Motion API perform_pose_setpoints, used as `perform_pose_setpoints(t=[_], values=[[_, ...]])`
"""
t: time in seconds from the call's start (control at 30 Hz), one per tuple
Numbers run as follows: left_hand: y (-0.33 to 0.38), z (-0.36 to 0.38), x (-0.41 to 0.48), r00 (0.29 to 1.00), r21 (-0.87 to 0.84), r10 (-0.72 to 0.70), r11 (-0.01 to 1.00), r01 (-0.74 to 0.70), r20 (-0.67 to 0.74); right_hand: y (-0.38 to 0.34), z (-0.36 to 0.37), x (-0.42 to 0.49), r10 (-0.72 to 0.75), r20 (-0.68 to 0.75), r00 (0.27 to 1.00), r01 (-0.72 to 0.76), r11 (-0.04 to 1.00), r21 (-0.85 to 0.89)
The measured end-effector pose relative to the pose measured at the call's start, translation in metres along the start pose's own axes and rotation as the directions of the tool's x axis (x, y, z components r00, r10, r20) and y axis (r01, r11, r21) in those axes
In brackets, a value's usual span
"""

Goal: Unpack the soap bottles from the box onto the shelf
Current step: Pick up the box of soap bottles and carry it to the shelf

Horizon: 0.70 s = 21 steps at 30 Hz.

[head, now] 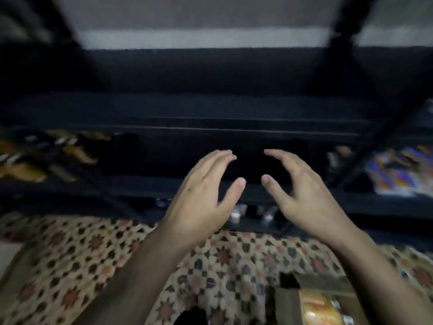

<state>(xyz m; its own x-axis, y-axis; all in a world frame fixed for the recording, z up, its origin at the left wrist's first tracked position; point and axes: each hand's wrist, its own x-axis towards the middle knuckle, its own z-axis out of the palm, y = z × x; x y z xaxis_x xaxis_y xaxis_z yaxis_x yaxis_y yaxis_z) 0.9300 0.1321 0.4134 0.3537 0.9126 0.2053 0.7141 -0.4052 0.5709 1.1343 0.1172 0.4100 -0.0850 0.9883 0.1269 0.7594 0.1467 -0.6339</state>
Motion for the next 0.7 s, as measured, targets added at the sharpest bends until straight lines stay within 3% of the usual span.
perform_pose_setpoints(t=[0.1, 0.23, 0.37, 0.5, 0.6, 0.7], values=[[-0.052, -0.062, -0.041, 0.970, 0.045, -0.177, 0.981, 0.187, -0.169, -0.072, 0.049, 0.043, -0.207, 0.143, 0.968, 0.206, 0.978, 0.025], [-0.135, -0.142, -0.114, 0.843, 0.106, -0.367, 0.893, 0.438, -0.392, -0.184, 0.141, 0.086, -0.436, 0.339, 0.834, 0.434, 0.897, 0.086], [-0.209, -0.204, -0.187, 0.676, 0.076, -0.555, 0.743, 0.664, -0.485, -0.280, 0.227, 0.110, -0.559, 0.476, 0.678, 0.574, 0.808, 0.131], [-0.278, -0.274, -0.273, 0.430, 0.003, -0.707, 0.518, 0.855, -0.562, -0.390, 0.321, 0.125, -0.638, 0.576, 0.511, 0.661, 0.720, 0.212], [-0.323, -0.310, -0.330, 0.241, -0.107, -0.777, 0.366, 0.924, -0.581, -0.460, 0.390, 0.131, -0.669, 0.626, 0.402, 0.697, 0.667, 0.265], [-0.365, -0.325, -0.371, 0.141, -0.169, -0.814, 0.281, 0.945, -0.563, -0.505, 0.446, 0.136, -0.653, 0.683, 0.328, 0.720, 0.640, 0.267]])
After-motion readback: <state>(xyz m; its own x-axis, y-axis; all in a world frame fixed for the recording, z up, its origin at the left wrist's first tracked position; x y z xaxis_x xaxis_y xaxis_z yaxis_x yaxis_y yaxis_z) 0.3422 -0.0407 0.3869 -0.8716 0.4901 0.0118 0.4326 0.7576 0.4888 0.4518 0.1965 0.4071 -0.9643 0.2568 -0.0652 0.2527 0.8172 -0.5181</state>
